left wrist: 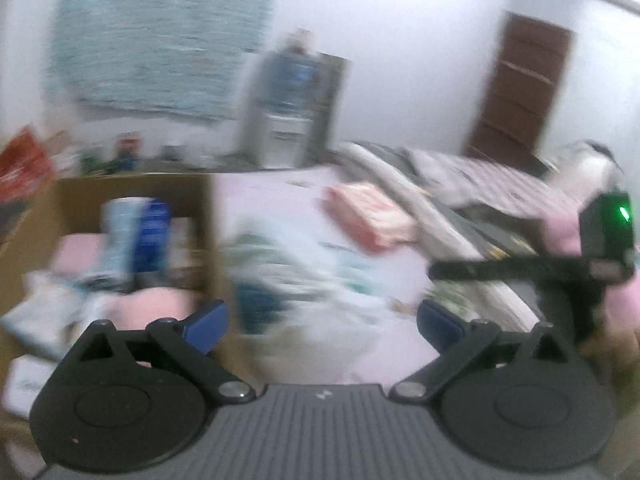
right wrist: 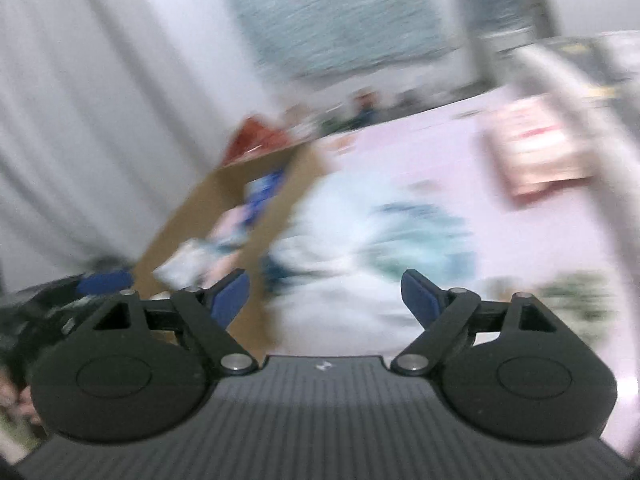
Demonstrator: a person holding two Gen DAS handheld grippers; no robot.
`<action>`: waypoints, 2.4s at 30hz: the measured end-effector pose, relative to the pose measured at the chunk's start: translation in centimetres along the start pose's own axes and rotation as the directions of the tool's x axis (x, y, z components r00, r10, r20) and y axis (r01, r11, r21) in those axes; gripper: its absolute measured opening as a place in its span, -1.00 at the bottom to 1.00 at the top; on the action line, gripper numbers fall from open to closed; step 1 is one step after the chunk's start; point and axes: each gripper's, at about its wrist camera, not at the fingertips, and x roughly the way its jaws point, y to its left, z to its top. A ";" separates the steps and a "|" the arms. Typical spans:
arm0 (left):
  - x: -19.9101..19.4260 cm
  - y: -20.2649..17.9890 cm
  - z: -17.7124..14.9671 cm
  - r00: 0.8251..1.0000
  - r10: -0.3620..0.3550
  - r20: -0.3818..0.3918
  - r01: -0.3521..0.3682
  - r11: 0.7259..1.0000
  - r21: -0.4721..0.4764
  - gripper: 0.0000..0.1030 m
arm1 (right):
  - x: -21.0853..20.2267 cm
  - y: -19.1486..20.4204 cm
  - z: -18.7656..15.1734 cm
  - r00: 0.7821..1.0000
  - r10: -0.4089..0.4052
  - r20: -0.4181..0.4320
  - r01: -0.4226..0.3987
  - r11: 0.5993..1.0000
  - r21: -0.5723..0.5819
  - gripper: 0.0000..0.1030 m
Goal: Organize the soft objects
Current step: 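Move both tools back over the bed toward the green scrunchie, then grasp the green scrunchie with the left tool, then carry the green scrunchie with the left tool into the box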
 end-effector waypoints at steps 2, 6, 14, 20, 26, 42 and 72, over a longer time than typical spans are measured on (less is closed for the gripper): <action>2.4 -2.7 -0.1 0.998 -0.058 -0.036 0.059 0.998 0.033 0.97 | -0.9 -2.6 0.1 0.991 -0.127 0.033 0.127 0.992 0.003 0.61; 8.0 -7.8 -1.2 0.984 -0.143 -0.106 0.151 0.986 0.075 0.97 | 0.3 -6.6 -0.1 0.962 -0.272 0.028 0.272 0.962 -0.007 0.61; 16.7 -11.7 -5.1 0.969 -0.108 -0.224 0.141 0.981 0.137 0.94 | 7.8 -10.4 -0.2 0.934 -0.349 -0.080 0.340 0.935 -0.104 -0.06; 18.4 -11.5 -6.2 0.963 -0.095 -0.252 0.136 0.979 0.150 0.92 | 9.2 -11.7 -2.2 0.931 -0.337 -0.140 0.324 0.940 -0.105 -0.52; 19.3 -11.7 -6.1 0.944 -0.172 -0.281 0.216 0.967 0.135 0.92 | 6.3 -10.6 -5.4 0.959 -0.210 -0.189 0.216 0.976 0.011 -0.53; 22.9 -11.7 -5.9 0.914 -0.183 -0.361 0.211 0.977 0.039 -0.27 | 4.9 -9.3 -8.2 0.967 -0.173 -0.186 0.201 0.969 0.144 -0.33; 0.4 9.4 -2.5 0.968 0.177 -0.176 -0.222 0.933 -0.283 -0.62 | 17.1 18.9 -1.1 0.884 0.258 -0.389 -0.344 0.924 -0.168 -0.60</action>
